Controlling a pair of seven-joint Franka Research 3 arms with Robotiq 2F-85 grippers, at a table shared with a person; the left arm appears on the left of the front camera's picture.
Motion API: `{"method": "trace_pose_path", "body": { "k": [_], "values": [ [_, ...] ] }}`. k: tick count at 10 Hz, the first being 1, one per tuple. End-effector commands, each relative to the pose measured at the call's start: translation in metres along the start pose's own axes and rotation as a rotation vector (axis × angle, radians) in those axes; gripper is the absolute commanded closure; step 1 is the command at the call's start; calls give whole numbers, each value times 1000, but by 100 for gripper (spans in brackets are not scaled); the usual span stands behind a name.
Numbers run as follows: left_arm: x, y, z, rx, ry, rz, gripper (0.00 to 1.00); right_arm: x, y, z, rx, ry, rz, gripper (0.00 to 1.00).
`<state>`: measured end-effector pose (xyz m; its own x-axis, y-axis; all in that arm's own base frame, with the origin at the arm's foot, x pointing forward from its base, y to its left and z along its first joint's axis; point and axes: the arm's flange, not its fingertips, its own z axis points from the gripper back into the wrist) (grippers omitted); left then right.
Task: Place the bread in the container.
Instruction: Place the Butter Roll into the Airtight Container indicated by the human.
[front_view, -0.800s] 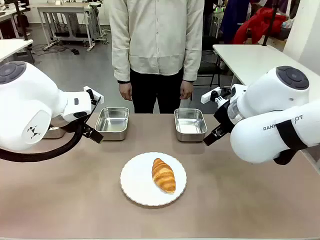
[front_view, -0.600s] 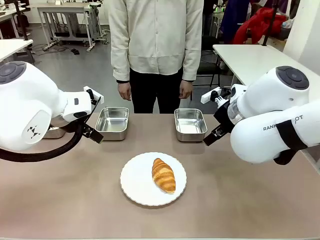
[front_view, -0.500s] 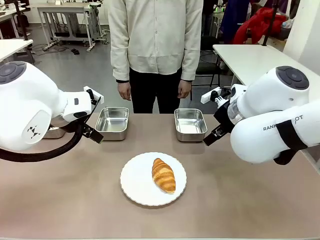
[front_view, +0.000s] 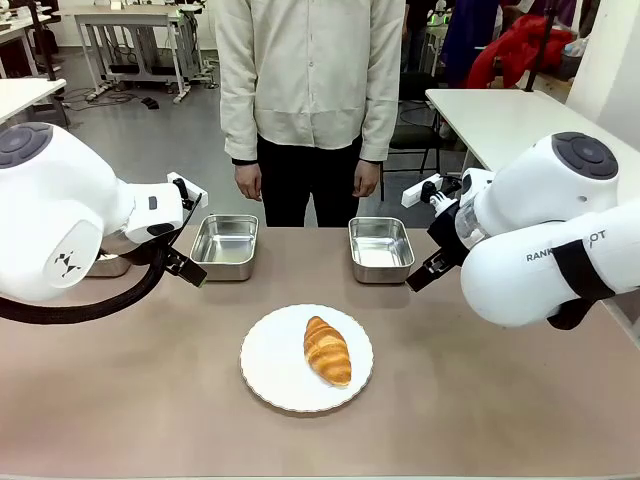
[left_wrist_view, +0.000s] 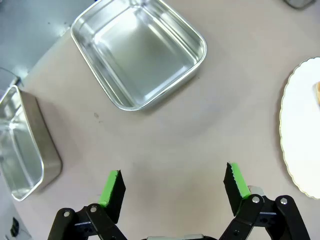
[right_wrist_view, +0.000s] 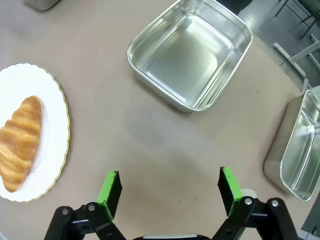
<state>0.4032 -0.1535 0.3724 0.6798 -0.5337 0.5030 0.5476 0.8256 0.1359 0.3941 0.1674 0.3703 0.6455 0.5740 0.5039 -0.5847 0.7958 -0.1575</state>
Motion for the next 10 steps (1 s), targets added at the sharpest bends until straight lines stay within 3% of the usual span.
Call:
{"method": "trace_pose_path", "body": {
  "k": [1, 2, 3, 6, 10],
  "values": [
    [0, 0, 1, 1, -1, 0, 0, 0, 0, 0, 0, 0, -1, 0],
    [0, 0, 0, 0, 0, 0, 0, 0, 0, 0, 0, 0, 0, 0],
    [13, 10, 24, -80, -62, -13, 0, 22, -13, 15, 49, -3, 12, 0],
    [39, 73, 91, -188, -82, -7, 0, 56, -78, 84, 69, -60, -30, 0],
    [19, 181, 155, -431, -127, -221, 0, 20, -197, 152, 200, -117, -49, 0]
  ]
}}
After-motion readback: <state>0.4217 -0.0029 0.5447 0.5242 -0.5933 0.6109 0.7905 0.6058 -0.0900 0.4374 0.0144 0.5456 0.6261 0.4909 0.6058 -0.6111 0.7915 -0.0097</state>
